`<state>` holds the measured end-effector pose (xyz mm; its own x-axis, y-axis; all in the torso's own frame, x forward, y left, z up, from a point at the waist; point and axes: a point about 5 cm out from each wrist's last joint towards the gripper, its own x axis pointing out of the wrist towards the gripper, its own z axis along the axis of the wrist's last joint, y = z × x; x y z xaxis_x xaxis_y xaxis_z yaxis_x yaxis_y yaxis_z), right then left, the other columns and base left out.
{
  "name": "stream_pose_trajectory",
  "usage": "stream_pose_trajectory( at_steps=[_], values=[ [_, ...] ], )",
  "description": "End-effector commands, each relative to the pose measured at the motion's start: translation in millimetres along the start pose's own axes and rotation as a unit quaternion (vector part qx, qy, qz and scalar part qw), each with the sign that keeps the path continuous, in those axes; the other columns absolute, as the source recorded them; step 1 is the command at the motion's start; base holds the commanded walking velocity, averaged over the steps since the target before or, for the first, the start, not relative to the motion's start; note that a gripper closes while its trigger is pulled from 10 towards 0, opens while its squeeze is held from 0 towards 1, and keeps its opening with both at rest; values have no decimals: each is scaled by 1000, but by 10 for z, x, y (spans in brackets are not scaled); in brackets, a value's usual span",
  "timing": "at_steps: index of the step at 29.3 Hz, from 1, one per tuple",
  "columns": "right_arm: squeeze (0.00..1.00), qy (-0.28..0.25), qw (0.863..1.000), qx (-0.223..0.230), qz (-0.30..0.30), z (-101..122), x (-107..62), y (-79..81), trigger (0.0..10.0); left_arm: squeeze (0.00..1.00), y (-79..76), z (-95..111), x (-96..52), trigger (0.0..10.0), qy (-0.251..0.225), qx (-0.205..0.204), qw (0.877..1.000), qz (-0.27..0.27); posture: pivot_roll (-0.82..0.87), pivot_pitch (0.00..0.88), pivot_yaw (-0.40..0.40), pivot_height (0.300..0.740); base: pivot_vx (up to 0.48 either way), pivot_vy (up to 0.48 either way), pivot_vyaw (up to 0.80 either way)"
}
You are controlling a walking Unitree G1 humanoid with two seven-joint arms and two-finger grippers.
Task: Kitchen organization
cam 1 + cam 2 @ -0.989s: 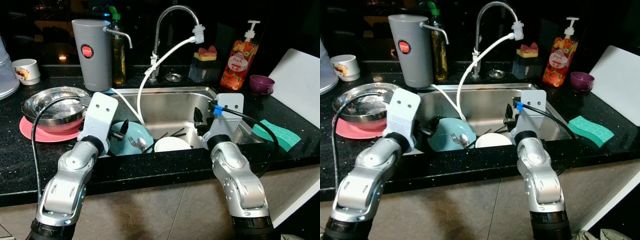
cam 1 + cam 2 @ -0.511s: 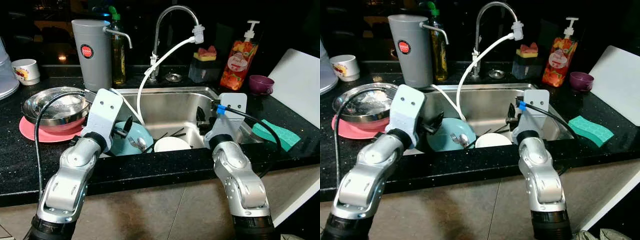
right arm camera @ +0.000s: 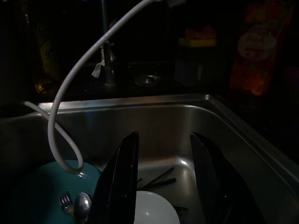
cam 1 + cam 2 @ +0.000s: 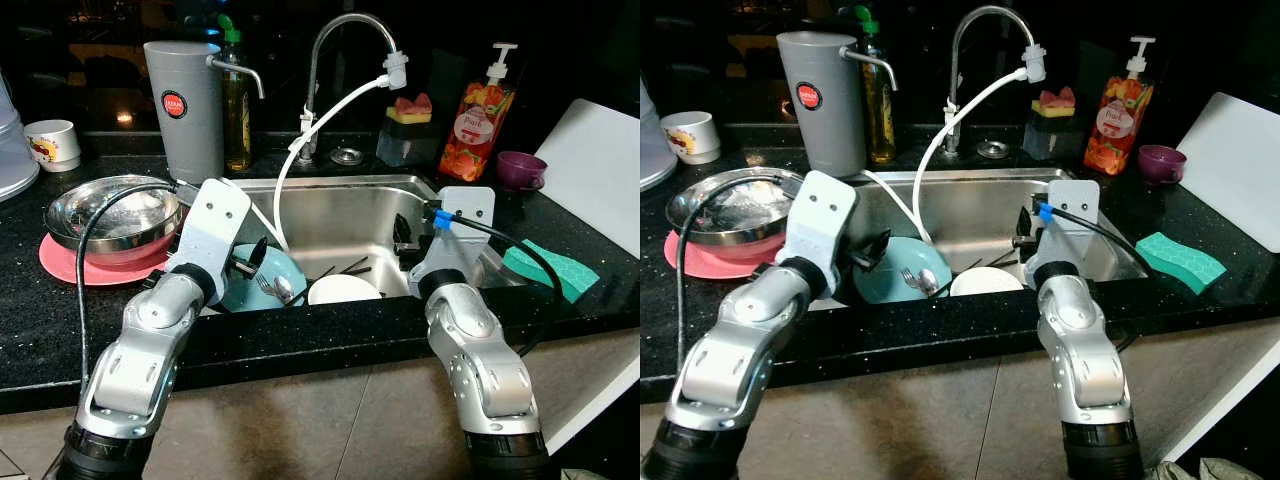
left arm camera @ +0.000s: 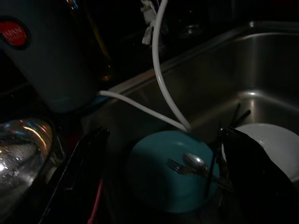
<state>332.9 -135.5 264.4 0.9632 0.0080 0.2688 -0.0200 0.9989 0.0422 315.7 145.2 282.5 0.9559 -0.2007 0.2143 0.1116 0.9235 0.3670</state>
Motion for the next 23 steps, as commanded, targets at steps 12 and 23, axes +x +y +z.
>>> stream_pose_trajectory(
  at_steps=[12, 23],
  values=[
    [0, 0, 1000, -4, 4, -8, -13, 23, 10000, 0, -62, 10, 24, 10000, -8, 12, 1000, -7, 93, 83, -82, 740, 0, 0, 0],
    [0, 0, 1000, -6, 1, -15, 5, 5, 10000, 0, 377, 132, 1, 10000, -6, 122, 992, -38, 125, 75, -81, 740, 0, 0, 0]
  ],
)
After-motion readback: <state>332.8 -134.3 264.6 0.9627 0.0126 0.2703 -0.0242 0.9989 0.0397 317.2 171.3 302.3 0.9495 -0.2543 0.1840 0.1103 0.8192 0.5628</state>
